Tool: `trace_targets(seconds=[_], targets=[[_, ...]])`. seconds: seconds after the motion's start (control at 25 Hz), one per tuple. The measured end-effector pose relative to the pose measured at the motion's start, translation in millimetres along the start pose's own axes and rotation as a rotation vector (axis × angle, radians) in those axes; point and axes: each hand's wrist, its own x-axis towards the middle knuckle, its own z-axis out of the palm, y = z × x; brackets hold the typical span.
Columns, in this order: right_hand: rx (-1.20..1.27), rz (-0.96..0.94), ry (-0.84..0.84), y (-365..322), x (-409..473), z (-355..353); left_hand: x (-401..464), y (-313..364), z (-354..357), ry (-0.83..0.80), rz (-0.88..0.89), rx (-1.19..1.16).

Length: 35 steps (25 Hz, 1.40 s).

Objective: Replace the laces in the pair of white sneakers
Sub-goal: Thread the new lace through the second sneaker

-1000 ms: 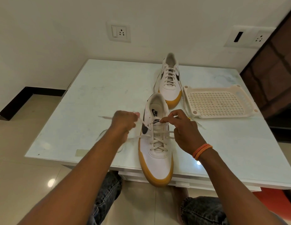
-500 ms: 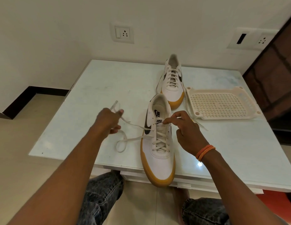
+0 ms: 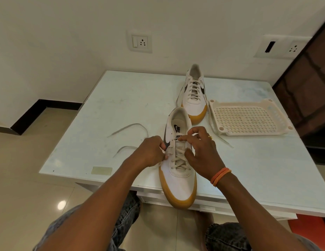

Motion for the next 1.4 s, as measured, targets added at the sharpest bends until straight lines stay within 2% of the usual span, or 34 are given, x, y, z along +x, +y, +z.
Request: trace_targets(seconds=[0.12,0.2,0.28,0.32,0.44,0.56,0.64,0.72,0.84,0.92,1.12,1.2,1.28,1.4], targets=[[-0.025,-0.016,0.022,-4.3,-1.6,2.3,-7.8,0.8,-4.7,0.013,0.075,0.228],[-0.069,-0.055,0.026,-9.3,-4.0,6.9,-15.0,3.5,-9.3,0.063,0.072,0.412],[-0.094,-0.11,0.037,-13.2,-5.4,11.1,-21.9,3.9,-20.2,0.069,0.043,0.484],[-0.082,-0.126,0.042,-15.3,-5.9,13.0,-25.4,2.7,-28.4,0.041,0.028,0.419],[0.104,-0.153,0.015,-29.1,-9.0,15.7,-43.6,3.6,-53.6,-0.047,0.071,-0.067],[0.347,-0.204,-0.008,-51.3,-11.9,15.6,-59.5,11.6,-70.7,-0.027,0.178,-0.507],[0.25,-0.263,-0.025,-50.1,-17.1,17.9,-58.7,9.9,-77.2,0.075,0.189,-0.785],[0.011,-0.343,-0.041,-41.8,-23.0,20.0,-54.9,4.7,-84.6,0.189,0.162,-1.053],[-0.232,-0.326,-0.236,-39.6,-27.9,22.2,-51.3,-1.2,-91.3,0.295,0.18,-1.262],[-0.178,-0.227,-0.306,-43.0,-25.9,19.6,-48.7,-0.4,-88.6,0.286,0.206,-1.19],[0.608,0.107,0.056,-51.5,-15.6,-4.9,-42.7,21.7,-52.1,0.034,0.187,-0.691],[0.691,0.135,0.147,-44.8,-10.7,-14.0,-37.7,29.4,-38.0,0.051,0.173,-0.584],[0.701,0.142,0.116,-34.3,-6.4,-22.9,-31.3,29.7,-31.0,0.121,0.188,-0.455],[0.834,0.229,-0.067,-12.1,-1.7,-40.3,-25.2,22.7,-31.0,0.195,0.197,-0.194]])
